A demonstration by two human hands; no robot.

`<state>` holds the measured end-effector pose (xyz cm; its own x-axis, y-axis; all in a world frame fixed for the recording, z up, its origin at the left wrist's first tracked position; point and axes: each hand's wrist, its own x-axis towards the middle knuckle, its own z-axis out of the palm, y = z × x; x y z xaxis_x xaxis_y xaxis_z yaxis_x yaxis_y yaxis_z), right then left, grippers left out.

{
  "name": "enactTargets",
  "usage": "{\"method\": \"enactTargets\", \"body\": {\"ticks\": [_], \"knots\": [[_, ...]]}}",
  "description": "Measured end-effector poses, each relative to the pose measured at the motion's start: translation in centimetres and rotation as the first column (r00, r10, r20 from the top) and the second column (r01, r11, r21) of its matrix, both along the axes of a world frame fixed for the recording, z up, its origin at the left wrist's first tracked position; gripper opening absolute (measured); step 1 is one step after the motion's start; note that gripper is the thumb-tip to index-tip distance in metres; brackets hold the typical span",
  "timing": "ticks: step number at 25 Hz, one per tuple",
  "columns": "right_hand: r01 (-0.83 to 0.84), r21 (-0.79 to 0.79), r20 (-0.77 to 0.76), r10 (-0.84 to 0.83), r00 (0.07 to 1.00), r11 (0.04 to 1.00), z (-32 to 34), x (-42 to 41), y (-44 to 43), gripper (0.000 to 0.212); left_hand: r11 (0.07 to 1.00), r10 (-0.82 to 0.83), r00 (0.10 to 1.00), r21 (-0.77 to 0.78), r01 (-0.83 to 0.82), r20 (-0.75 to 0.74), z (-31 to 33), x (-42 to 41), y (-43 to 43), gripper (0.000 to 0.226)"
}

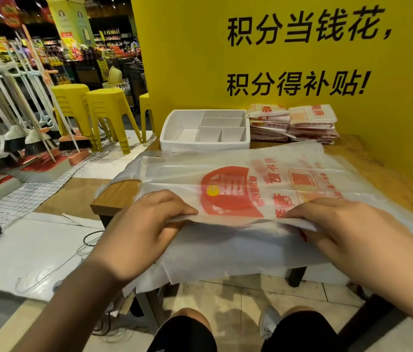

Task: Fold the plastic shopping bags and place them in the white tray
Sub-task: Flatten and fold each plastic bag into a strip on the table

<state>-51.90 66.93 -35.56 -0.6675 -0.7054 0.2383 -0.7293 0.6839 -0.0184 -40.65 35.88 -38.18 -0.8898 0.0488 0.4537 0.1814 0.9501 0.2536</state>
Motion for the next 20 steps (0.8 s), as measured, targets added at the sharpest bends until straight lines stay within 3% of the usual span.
{"method": "enactTargets", "body": {"ticks": [6, 9, 11, 13, 16, 18, 20], "knots": [[-0.107, 0.021, -0.102, 0.109, 0.989, 0.994, 2.4, 3.4, -6.2, 0.031, 0.99, 0.083, 0.993, -0.105, -0.092, -0.086, 0.6, -0.6, 1.9, 0.031], [-0.092, 0.037, -0.147, 0.096, 0.984, 0.995, 4.4, 1.8, -9.4, 0.022, 0.968, 0.231, 0.955, -0.056, -0.245, -0.187, 0.1, 0.5, 2.8, 0.042], [-0.059, -0.07, -0.163, 0.047, 0.986, 0.996, 6.8, 0.5, -9.8, 0.019, 0.958, 0.283, 0.884, 0.056, -0.283, -0.372, -0.2, 2.3, 4.6, 0.055], [-0.073, -0.286, -0.033, 0.067, 0.997, 0.955, 10.0, -0.4, -9.9, 0.015, 0.975, 0.216, 0.845, 0.152, -0.162, -0.488, -0.4, 3.5, 7.9, 0.055], [-0.013, -0.639, 0.185, 0.169, 0.968, 0.769, 14.8, -1.2, -10.7, 0.015, 0.944, 0.143, 0.927, 0.33, -0.023, -0.347, 0.3, 2.7, 13.0, 0.07], [0.043, -0.86, 0.208, 0.272, 0.939, 0.509, 16.8, -1.0, -11.1, 0.021, 0.883, 0.153, 0.963, 0.469, -0.032, -0.223, 1.4, 1.2, 15.4, 0.098], [0.082, -0.972, 0.159, 0.362, 0.918, 0.22, 17.4, -0.6, -11.0, 0.02, 0.842, 0.2, 0.962, 0.534, -0.071, -0.186, 2.6, 0.0, 16.8, 0.112]]}}
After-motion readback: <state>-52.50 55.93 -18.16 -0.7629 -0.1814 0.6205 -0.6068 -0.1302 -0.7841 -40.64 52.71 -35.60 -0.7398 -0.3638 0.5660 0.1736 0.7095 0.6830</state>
